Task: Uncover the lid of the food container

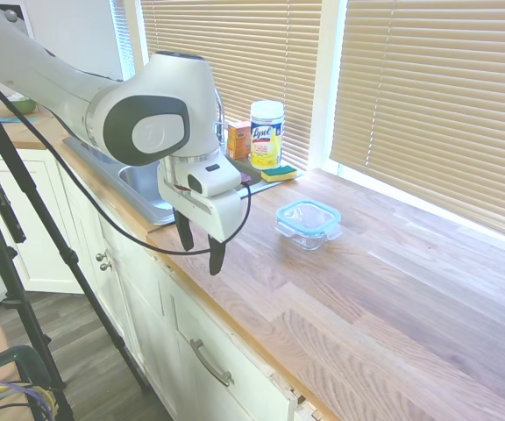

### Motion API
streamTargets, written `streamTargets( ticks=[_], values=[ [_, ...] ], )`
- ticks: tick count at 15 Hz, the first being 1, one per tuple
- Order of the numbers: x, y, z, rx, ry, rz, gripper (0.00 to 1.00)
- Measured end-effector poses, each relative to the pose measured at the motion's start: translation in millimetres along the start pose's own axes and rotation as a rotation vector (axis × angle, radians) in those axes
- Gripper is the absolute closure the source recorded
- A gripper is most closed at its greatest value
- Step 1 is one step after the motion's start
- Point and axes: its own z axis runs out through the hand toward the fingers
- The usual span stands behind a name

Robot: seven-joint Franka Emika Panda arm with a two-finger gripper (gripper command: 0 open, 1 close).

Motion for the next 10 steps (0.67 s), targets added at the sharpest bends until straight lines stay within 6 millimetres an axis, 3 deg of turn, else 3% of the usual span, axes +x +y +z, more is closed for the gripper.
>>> streamTargets(
  ticks=[5, 10],
  values=[
    [5.0, -5.1, -5.2, 0.014, 0.000, -0.010, 0.00],
    [17.7, -43.6, -26.3, 0.041, 0.042, -0.048, 0.00]
  ],
)
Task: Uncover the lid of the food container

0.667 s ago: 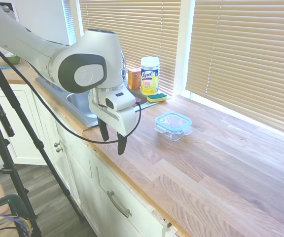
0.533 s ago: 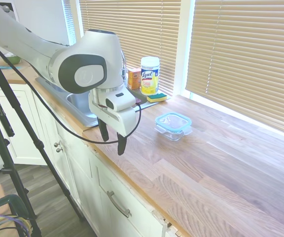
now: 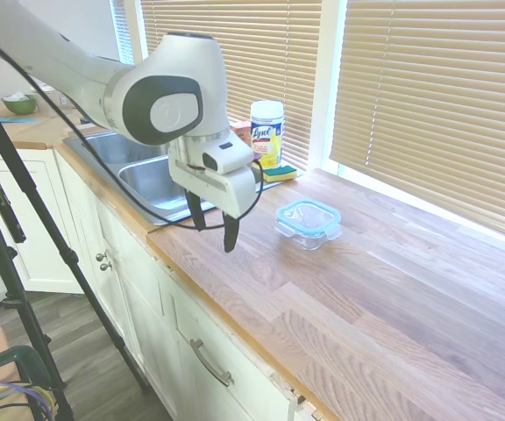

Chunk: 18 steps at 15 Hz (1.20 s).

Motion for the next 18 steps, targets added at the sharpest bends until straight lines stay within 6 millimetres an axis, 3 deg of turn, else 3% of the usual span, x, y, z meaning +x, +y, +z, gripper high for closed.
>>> streamTargets(
  ticks=[8, 14, 18],
  values=[
    [-1.2, -102.3, -24.2, -0.004, 0.188, -0.081, 0.00],
    [-17.0, -161.7, -3.3, -0.074, 0.415, -0.129, 0.00],
    [-28.7, -190.9, 29.6, -0.189, 0.597, -0.143, 0.00]
  ],
)
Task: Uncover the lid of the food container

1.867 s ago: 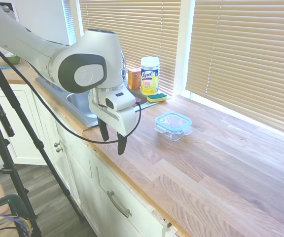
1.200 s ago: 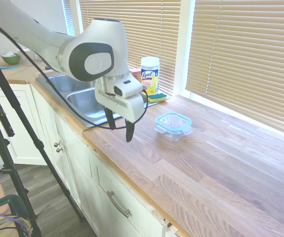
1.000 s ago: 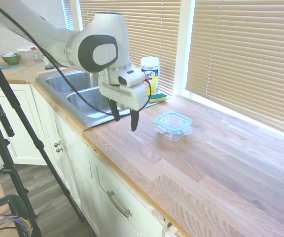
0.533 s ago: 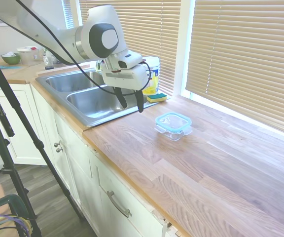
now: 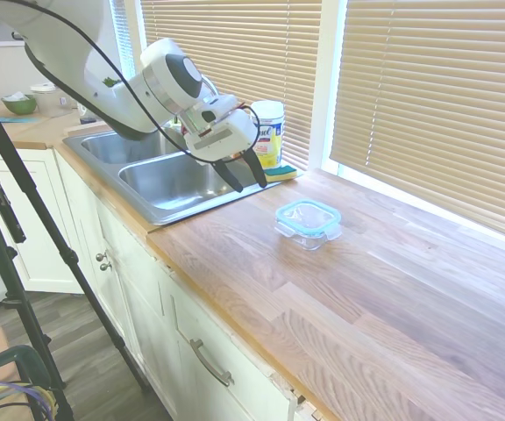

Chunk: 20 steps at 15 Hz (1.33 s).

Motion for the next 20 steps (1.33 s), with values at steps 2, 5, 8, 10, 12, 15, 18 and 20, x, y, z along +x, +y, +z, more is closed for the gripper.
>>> streamTargets(
  ticks=[2, 5, 8, 10, 12, 15, 18, 20],
  values=[
    [-11.1, -17.7, 10.1, -0.052, 0.072, -0.019, 0.00],
    [-19.7, -39.1, 28.1, -0.123, 0.198, -0.040, 0.00],
    [-14.3, -52.9, 51.4, -0.189, 0.283, -0.058, 0.00],
    [-12.6, -61.6, 70.6, -0.220, 0.295, -0.066, 0.00],
    [-13.7, -70.8, 86.4, -0.240, 0.300, -0.079, 0.00],
    [-11.5, -77.3, 96.4, -0.277, 0.320, -0.093, 0.00],
    [-10.3, -79.4, 96.1, -0.319, 0.336, -0.113, 0.00],
    [-10.8, -78.6, 98.7, -0.344, 0.335, -0.131, 0.00]
  ],
)
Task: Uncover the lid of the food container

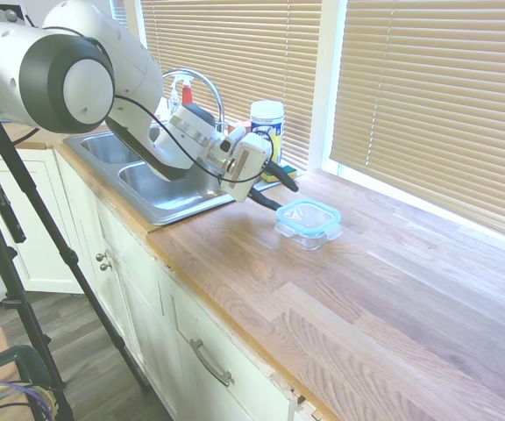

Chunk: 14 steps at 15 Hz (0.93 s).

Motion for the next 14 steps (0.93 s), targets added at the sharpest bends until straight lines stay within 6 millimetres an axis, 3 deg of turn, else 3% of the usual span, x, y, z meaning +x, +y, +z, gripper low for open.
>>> streamTargets(
  ticks=[9, 10, 14],
  values=[
    [-8.3, 1.2, 10.0, -0.067, -0.004, -0.069, 0.00],
    [-9.8, 0.6, 10.7, -0.068, -0.006, -0.075, 1.00],
    [-14.5, -1.3, 9.2, -0.070, -0.014, -0.087, 1.00]
  ],
)
